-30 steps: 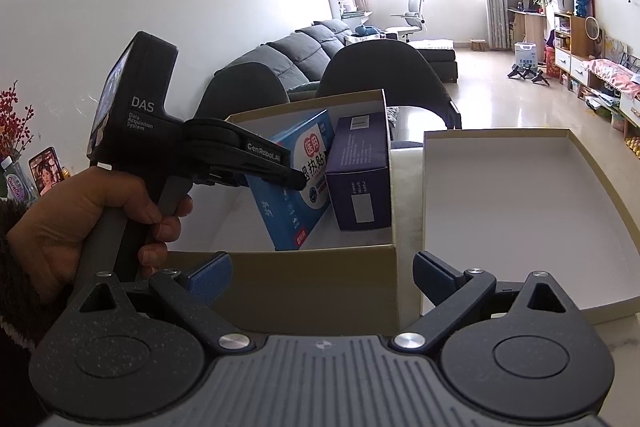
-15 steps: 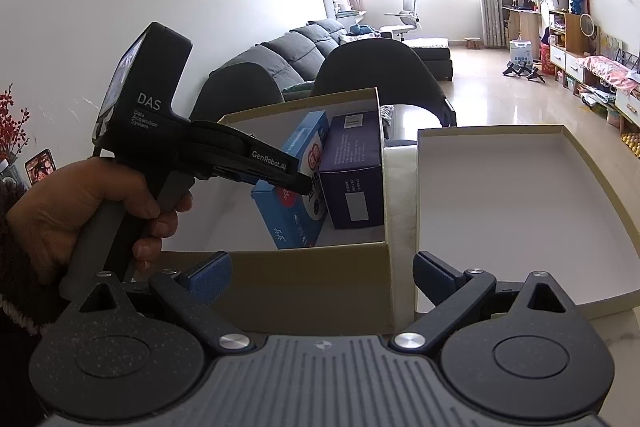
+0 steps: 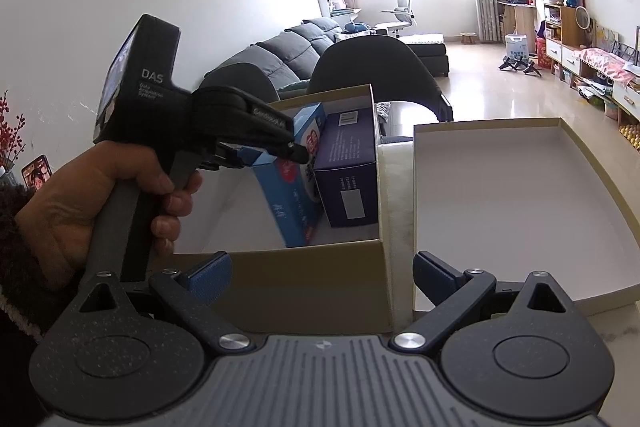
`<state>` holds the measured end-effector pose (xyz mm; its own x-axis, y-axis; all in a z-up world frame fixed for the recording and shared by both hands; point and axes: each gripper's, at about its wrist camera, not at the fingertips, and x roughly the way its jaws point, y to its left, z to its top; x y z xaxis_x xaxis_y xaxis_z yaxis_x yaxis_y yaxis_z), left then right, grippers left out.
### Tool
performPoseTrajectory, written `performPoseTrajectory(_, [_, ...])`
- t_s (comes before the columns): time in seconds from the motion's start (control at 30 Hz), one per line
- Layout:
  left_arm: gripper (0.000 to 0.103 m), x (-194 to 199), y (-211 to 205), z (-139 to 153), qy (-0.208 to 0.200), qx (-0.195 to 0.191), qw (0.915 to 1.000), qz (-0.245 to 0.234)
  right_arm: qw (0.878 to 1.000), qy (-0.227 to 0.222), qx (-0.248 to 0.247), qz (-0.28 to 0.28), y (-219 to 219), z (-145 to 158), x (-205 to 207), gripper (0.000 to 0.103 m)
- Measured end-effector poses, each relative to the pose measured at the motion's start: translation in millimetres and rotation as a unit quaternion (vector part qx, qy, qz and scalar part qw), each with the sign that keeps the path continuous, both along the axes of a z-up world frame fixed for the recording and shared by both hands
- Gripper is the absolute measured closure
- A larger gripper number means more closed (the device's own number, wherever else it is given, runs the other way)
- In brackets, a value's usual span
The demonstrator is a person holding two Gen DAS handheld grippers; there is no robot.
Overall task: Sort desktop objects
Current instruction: 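Lower the long blue box into the tall box beside the purple box, open left tool, then withdraw the open left tool up out of the tall box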
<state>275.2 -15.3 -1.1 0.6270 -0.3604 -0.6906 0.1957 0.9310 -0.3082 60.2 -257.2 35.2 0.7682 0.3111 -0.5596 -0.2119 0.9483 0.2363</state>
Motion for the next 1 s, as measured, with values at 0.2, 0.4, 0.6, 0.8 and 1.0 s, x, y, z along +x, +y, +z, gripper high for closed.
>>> performPoseTrajectory(0.2, [0.068, 9.4, -6.5, -2.8, -0.004, 0.000, 1.0000, -0.009, 1.000, 0.000, -0.003, 0.004, 2.9, 0.8, -1.4, 0.005])
performPoseTrajectory(0.4, [0.057, 14.3, -5.5, -2.9, -0.003, -0.001, 0.9996, -0.028, 1.000, 0.001, -0.001, -0.001, 3.0, 2.0, -0.5, 0.005])
performPoseTrajectory(0.6, [0.048, 10.4, -2.4, -4.8, -0.002, -0.006, 0.9996, -0.027, 1.000, -0.003, -0.003, 0.004, 8.4, 3.4, -3.5, 0.005])
performPoseTrajectory(0.8, [0.037, -2.1, 5.8, 5.9, -0.022, -0.002, 0.9995, -0.020, 1.000, -0.007, -0.006, 0.004, 8.6, 7.8, -8.7, 0.005])
performPoseTrajectory(1.0, [0.023, -29.3, 24.1, 24.5, -0.064, 0.006, 0.9979, -0.010, 1.000, -0.016, -0.008, 0.012, 18.2, 13.7, -13.5, 0.005])
